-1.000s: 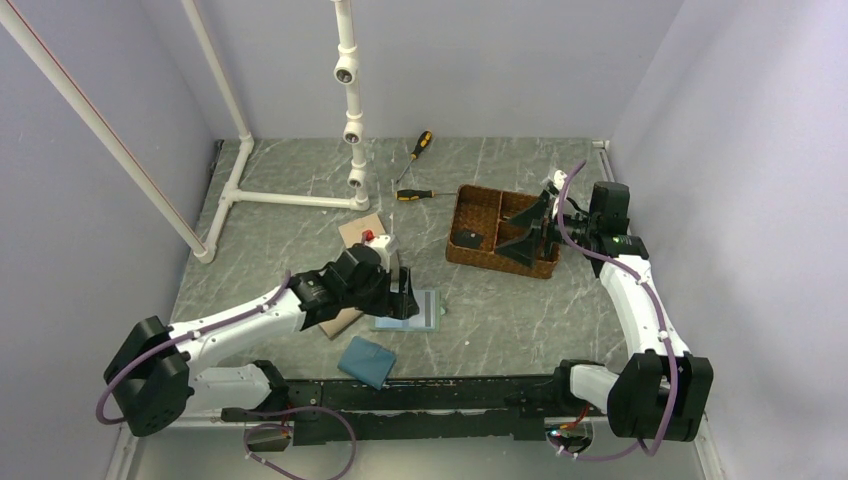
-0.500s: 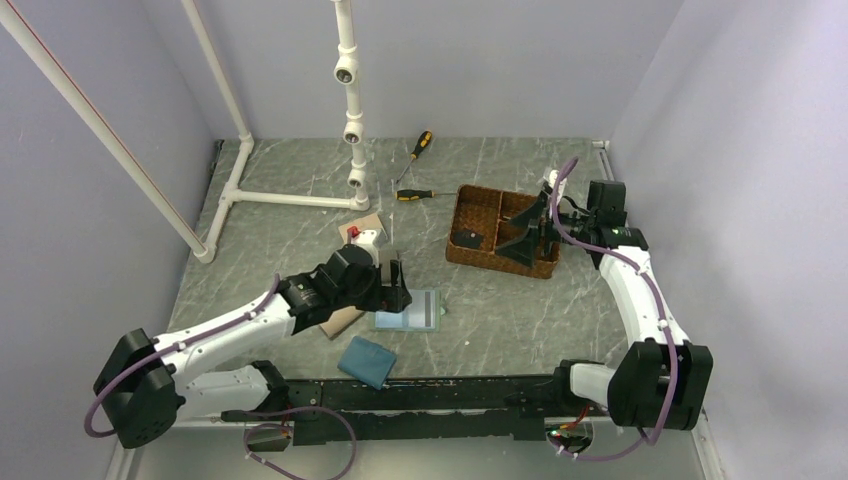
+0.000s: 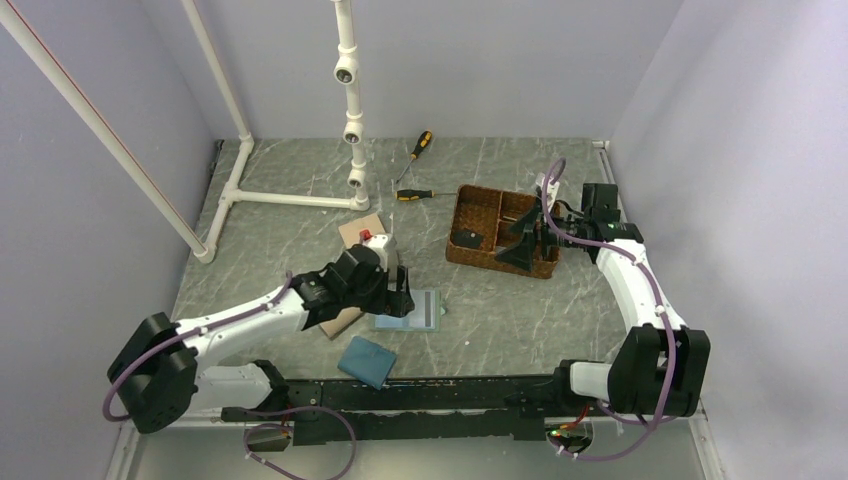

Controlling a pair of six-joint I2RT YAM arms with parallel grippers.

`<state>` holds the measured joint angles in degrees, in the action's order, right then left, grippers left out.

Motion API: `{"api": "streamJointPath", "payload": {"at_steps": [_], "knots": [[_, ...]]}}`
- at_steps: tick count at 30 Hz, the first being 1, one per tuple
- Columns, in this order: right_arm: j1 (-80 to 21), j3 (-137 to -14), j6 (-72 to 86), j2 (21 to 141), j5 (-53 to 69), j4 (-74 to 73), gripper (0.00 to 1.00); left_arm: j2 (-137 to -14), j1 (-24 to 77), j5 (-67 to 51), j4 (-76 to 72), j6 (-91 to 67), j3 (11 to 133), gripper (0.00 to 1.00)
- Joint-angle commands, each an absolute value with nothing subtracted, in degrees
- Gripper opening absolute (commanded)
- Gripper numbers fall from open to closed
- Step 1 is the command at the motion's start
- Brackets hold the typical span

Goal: Take the credit cards out of the card holder
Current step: Remove the credit card from the card holder.

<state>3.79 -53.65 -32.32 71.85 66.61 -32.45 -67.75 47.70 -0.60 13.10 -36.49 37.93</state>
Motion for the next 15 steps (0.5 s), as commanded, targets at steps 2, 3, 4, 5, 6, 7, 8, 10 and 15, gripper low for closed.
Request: {"api": "streamJointPath", "payload": {"at_steps": [2, 3, 4, 5, 6, 7, 8, 10, 15], "knots": [[3.6, -56.8, -36.7, 72.5, 66.4, -34.3, 0.99, -71.2, 47.7, -4.0, 11.2, -33.3, 41.8, 0.91], [3.6, -56.9, -36.9, 72.7, 66.4, -34.6, 0.99, -71.5, 47.7, -4.1, 11.0, -33.3, 41.9, 0.91], [3.6, -57.0, -37.2, 72.8, 66.3, -34.8, 0.99, -71.6, 47.6, -4.1, 10.9, -33.3, 41.9, 0.91], [3.5, -57.0, -37.3, 72.9, 66.3, -35.0, 0.99, -71.8, 47.7, -4.2, 10.6, -33.3, 41.9, 0.92], [3.5, -57.0, -37.4, 72.9, 66.2, -35.0, 0.99, -72.0, 47.7, -4.3, 10.3, -33.4, 41.9, 0.91], [3.4, -57.0, -37.5, 72.9, 66.2, -35.1, 0.99, -72.2, 47.7, -4.3, 10.2, -33.4, 41.9, 0.91], [3.4, -57.0, -37.6, 73.0, 66.2, -35.1, 0.99, -72.5, 47.7, -4.2, 10.2, -33.5, 42.0, 0.91], [3.3, -57.1, -37.9, 73.0, 66.2, -35.4, 0.99, -73.2, 47.7, -4.4, 10.2, -33.8, 42.4, 0.91], [3.0, -57.2, -38.3, 73.0, 65.4, -35.7, 0.99, -74.5, 48.6, -2.6, 12.1, -34.3, 44.0, 0.95]]}}
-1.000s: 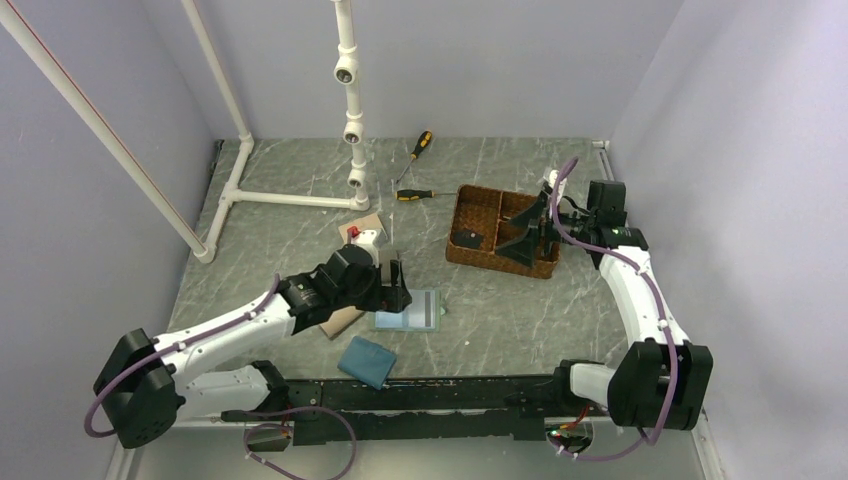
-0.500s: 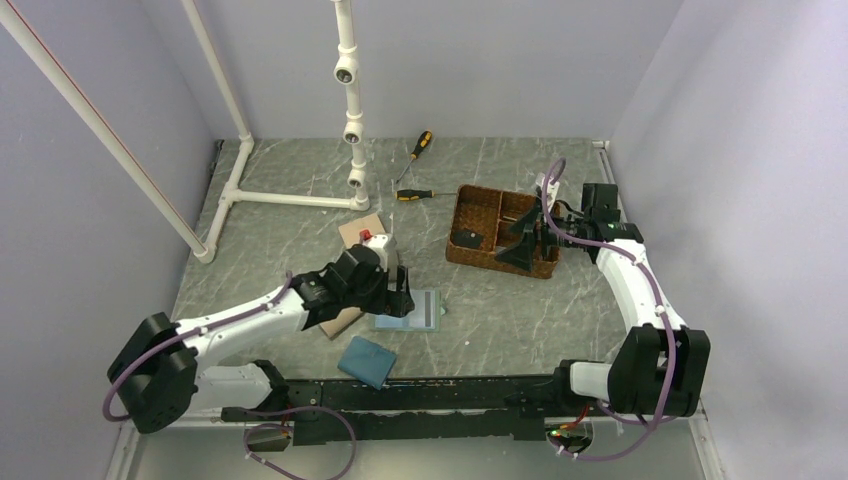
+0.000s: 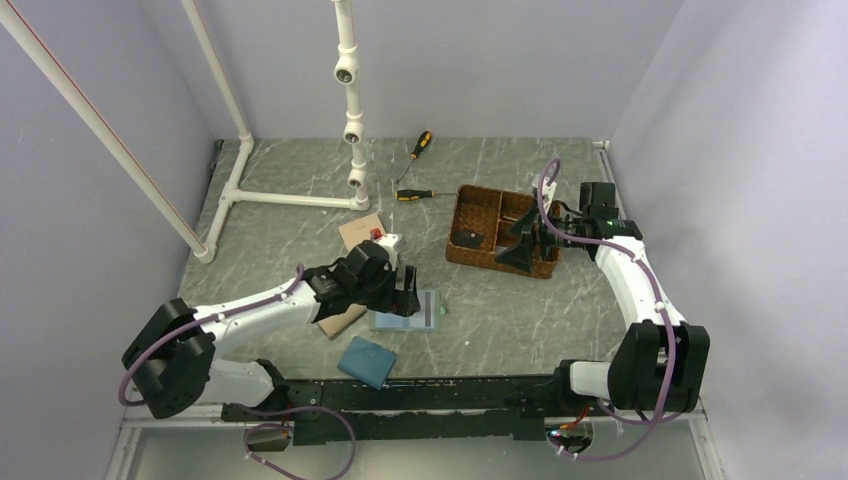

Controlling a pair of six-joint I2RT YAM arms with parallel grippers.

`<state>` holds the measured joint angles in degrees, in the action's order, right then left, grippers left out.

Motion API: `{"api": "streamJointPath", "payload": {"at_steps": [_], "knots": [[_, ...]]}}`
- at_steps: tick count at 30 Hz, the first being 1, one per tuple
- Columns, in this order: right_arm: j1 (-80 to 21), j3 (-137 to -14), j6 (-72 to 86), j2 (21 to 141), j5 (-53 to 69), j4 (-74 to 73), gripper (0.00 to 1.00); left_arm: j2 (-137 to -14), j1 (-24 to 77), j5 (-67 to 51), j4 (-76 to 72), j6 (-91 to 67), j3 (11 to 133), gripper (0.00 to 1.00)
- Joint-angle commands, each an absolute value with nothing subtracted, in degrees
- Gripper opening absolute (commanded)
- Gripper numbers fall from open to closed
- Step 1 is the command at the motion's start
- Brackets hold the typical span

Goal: Take the credit cards out of the card holder
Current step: Remove the credit card from the card holder.

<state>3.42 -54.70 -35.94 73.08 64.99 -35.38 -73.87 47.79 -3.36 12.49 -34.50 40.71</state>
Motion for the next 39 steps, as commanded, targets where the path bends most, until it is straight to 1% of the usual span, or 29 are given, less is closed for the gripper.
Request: {"api": "streamJointPath", "payload": {"at_steps": [1, 10, 15, 20, 24, 25, 31, 39], "knots": [[2.9, -57.2, -38.3, 72.9, 65.4, -35.8, 0.99, -74.7, 48.9, -1.8, 12.8, -34.3, 44.4, 0.95], [2.3, -57.2, -38.1, 72.5, 65.2, -35.8, 0.99, -77.7, 52.9, 4.3, 17.6, -35.2, 47.6, 0.94], [2.2, -57.3, -38.2, 72.1, 65.3, -35.9, 0.99, -79.6, 55.3, 9.5, 21.7, -36.3, 50.3, 0.91], [1.2, -57.4, -38.5, 72.5, 64.9, -36.2, 0.99, -82.2, 57.1, 13.7, 26.5, -39.0, 53.3, 0.81], [1.1, -57.4, -38.4, 72.5, 64.6, -36.1, 0.99, -86.5, 58.2, 14.7, 29.4, -39.8, 58.0, 0.69], [1.0, -57.4, -38.4, 72.6, 64.5, -36.1, 0.99, -87.4, 58.6, 14.7, 29.7, -39.8, 59.0, 0.67], [0.7, -57.3, -38.1, 73.1, 64.1, -35.9, 0.99, -94.1, 60.4, 15.5, 30.4, -42.3, 63.4, 0.67], [-1.4, -57.7, -38.8, 74.3, 63.2, -36.7, 0.99, -104.2, 61.4, 21.1, 40.7, -46.8, 72.8, 0.68]]}}
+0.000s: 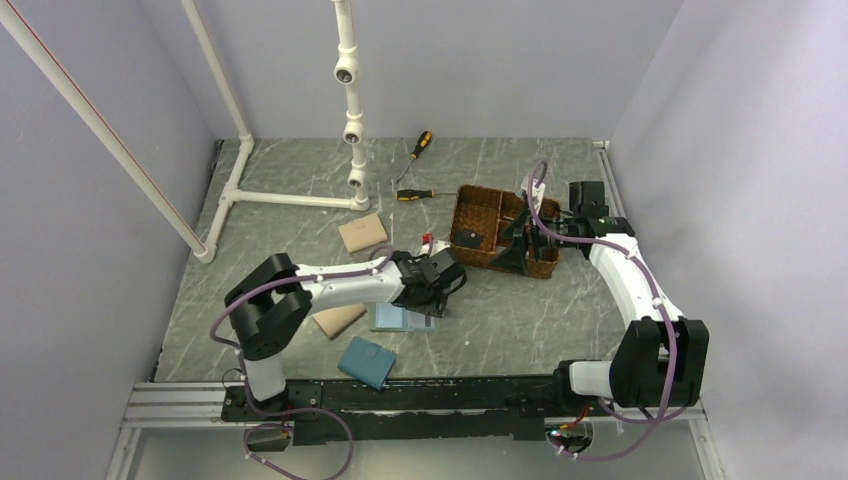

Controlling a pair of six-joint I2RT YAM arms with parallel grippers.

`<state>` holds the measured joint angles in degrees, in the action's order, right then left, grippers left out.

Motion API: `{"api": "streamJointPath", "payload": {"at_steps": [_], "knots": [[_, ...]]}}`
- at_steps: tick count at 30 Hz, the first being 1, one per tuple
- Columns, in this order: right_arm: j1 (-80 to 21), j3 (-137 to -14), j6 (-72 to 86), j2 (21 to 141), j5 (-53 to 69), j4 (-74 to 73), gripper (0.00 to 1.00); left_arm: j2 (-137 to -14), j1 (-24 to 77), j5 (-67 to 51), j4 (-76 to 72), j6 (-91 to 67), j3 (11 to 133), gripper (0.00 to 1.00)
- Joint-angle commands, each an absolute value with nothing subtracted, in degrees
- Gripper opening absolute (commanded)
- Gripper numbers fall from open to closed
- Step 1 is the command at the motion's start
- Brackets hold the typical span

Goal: Take the credit cards out of the card holder
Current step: Remove the credit card from the card holder.

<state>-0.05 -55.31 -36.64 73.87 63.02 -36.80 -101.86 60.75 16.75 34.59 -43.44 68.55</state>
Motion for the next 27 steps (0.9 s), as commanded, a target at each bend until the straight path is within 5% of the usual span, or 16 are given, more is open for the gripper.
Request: {"api": "streamJointPath", "payload": {"at_steps": [1, 16, 27], "knots": [[-1.6, -57.7, -38.8, 74.3, 63.0, -36.7, 0.99, -104.7, 61.6, 20.8, 40.4, -46.7, 73.1, 0.68], [-1.9, -57.8, -39.1, 74.5, 62.7, -37.1, 0.99, -111.1, 61.9, 19.3, 42.6, -48.4, 76.4, 0.75], [-2.0, -58.0, -39.6, 74.4, 62.8, -37.6, 0.99, -109.4, 61.9, 20.2, 41.5, -49.2, 74.3, 0.62]]}}
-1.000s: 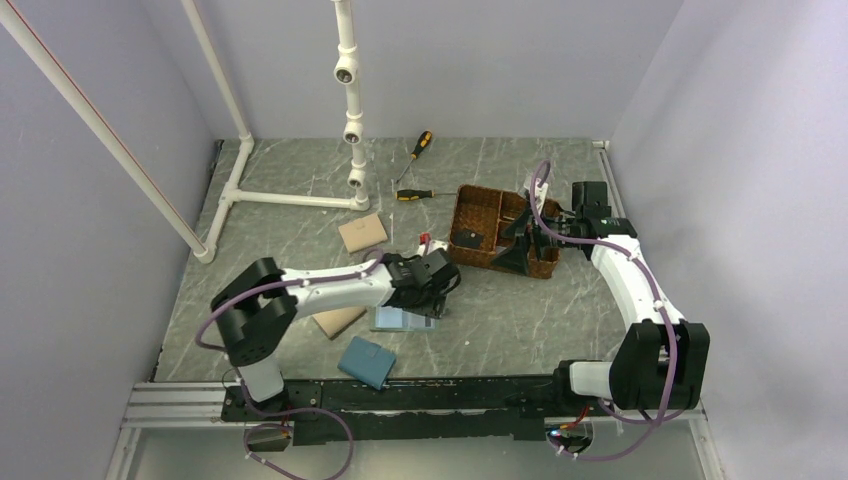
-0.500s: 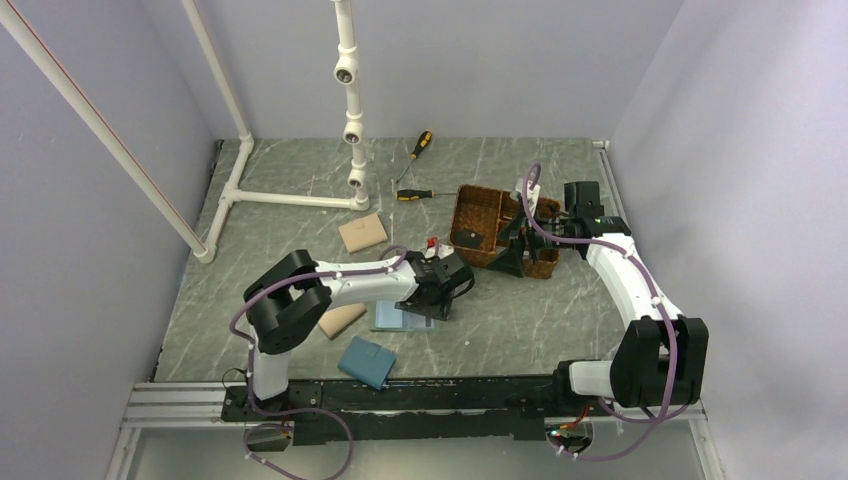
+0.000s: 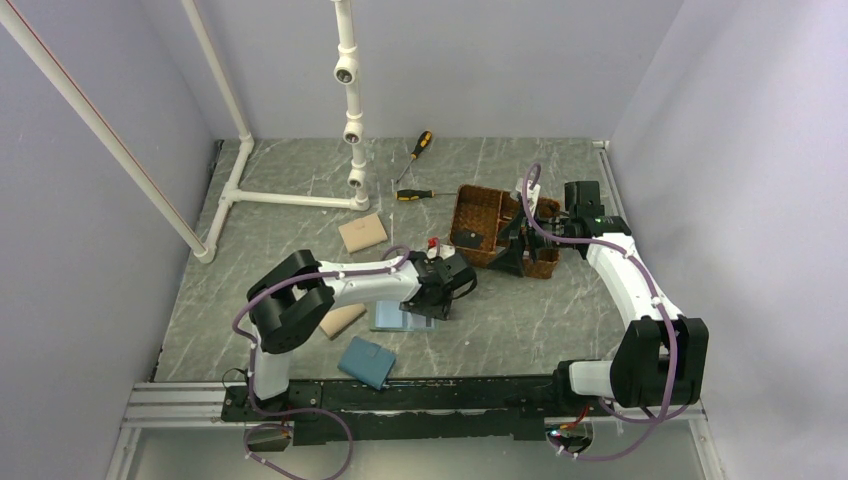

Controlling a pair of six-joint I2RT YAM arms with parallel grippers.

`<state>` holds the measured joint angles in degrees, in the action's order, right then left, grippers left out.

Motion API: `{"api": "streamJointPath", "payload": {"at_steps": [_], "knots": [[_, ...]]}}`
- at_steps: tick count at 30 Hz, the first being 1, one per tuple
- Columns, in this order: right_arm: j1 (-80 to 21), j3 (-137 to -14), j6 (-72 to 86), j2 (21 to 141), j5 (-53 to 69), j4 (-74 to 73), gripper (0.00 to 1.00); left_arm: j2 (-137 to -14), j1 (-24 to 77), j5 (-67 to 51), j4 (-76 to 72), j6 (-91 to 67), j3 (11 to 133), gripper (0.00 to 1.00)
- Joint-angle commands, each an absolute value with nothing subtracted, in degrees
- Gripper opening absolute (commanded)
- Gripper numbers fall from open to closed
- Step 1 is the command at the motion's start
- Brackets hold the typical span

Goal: Take the credit cards out of the card holder
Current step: Remove the credit card from the card holder.

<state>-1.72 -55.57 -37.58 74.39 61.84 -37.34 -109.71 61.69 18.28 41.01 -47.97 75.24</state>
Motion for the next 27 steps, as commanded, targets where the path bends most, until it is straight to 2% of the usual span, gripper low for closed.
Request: {"api": "streamJointPath", "payload": {"at_steps": [1, 7, 27], "knots": [[-2.0, -58.1, -39.6, 74.5, 63.0, -37.6, 0.99, -108.8, 61.9, 20.0, 41.1, -49.0, 73.9, 0.61], [-2.4, -58.1, -39.6, 74.5, 63.3, -37.9, 0.99, -103.2, 61.8, 18.3, 36.0, -47.6, 70.3, 0.52], [-7.8, -57.5, -36.2, 76.4, 62.1, -35.8, 0.97, -87.4, 55.5, 9.1, 22.9, -46.3, 54.7, 0.45]]}}
